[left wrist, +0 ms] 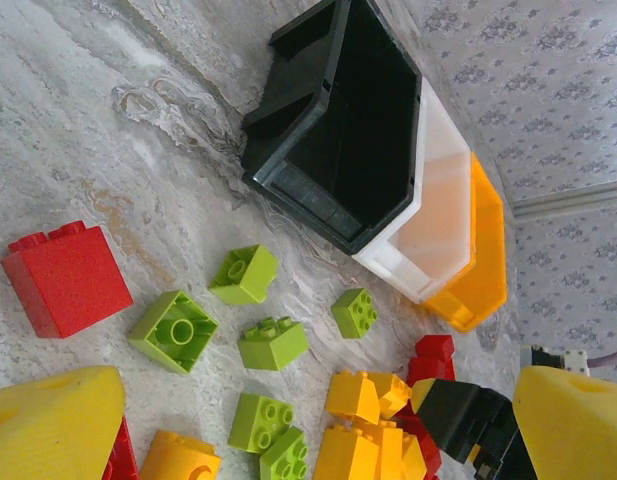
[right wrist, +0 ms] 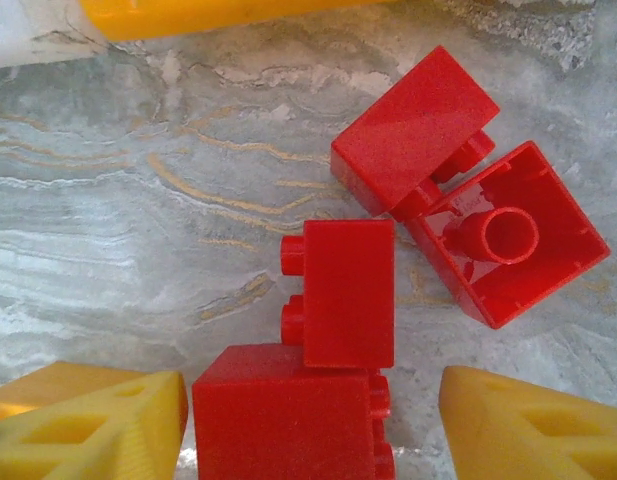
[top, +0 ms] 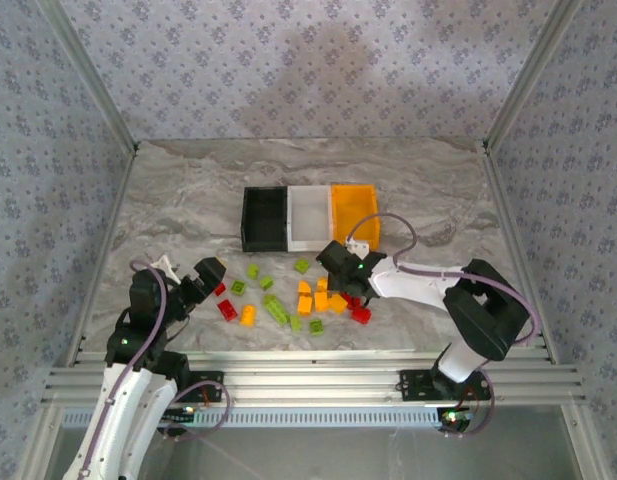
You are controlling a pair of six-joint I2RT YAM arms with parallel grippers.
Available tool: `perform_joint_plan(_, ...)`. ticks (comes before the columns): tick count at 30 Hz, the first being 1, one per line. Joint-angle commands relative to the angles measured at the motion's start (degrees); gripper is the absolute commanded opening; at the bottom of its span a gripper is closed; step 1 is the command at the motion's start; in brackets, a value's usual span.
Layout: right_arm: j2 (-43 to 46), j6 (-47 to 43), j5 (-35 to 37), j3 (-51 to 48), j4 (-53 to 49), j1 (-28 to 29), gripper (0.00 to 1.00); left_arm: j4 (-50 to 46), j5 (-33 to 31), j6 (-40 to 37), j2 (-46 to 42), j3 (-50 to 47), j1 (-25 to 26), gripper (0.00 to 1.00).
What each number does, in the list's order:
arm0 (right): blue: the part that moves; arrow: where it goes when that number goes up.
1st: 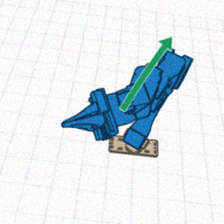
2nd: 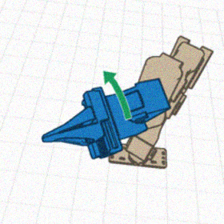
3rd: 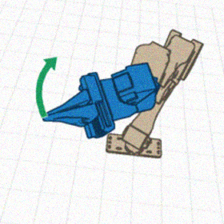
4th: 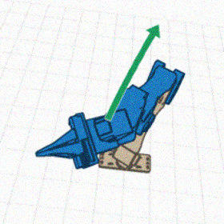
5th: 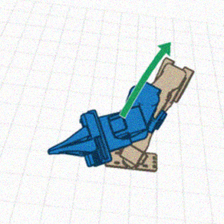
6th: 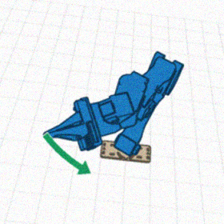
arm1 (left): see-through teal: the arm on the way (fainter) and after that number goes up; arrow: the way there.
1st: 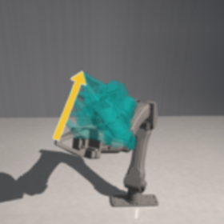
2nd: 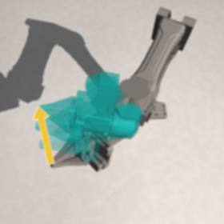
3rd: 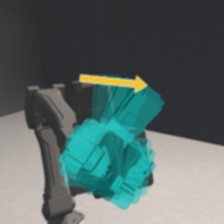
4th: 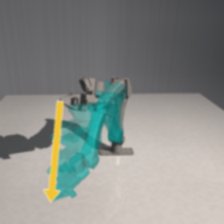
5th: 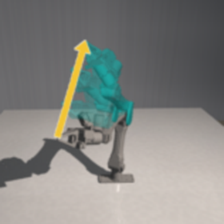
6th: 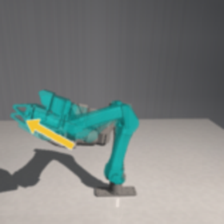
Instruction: Sort the legos into containers by color
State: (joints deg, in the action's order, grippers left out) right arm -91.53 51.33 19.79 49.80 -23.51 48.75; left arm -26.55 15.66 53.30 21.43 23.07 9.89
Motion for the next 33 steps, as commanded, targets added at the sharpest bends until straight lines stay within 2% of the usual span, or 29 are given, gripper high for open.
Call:
perform_joint_plan(1, -2.0, 1.3, 2.2, 1.6, 0.1, -0.8, 0.65, 2.2, -0.3, 0.6, -0.2, -0.5, 0.3, 0.99)
perform_joint_plan(8, -2.4, 0.2, 0.8, 1.1, 2.0, -1.5, 0.48, 2.2, -0.5, 0.6, 0.1, -0.3, 0.3, 0.99)
perform_joint_plan(13, 1.4, -0.9, 0.8, 0.8, 1.4, -1.0, 0.38, 2.8, -1.0, 0.4, 0.6, 0.1, 0.3, 1.00)
perform_joint_plan(18, 8.8, -3.5, 1.0, 1.8, -1.0, -1.0, 0.36, 2.6, -1.5, -0.4, 2.1, 1.5, 0.3, 1.00)
perform_joint_plan(21, 9.7, -7.8, 0.9, 5.5, -1.7, -4.8, 0.36, 0.4, -3.1, -1.0, 3.4, 2.3, 0.3, 1.00)
perform_joint_plan(26, 1.4, -14.3, -1.1, 14.3, -1.0, -12.9, 0.36, -1.4, -4.5, 0.5, 4.0, 1.3, 0.3, 0.99)
perform_joint_plan(30, -6.6, -17.0, -1.6, 21.8, 0.0, -16.9, 0.37, -3.2, -5.9, 1.1, 4.1, 0.9, 0.3, 0.99)
perform_joint_plan(33, -11.0, -18.0, -2.7, 26.5, -0.2, -18.7, 0.43, -5.6, -7.8, 0.8, 4.9, 1.2, 0.3, 0.99)
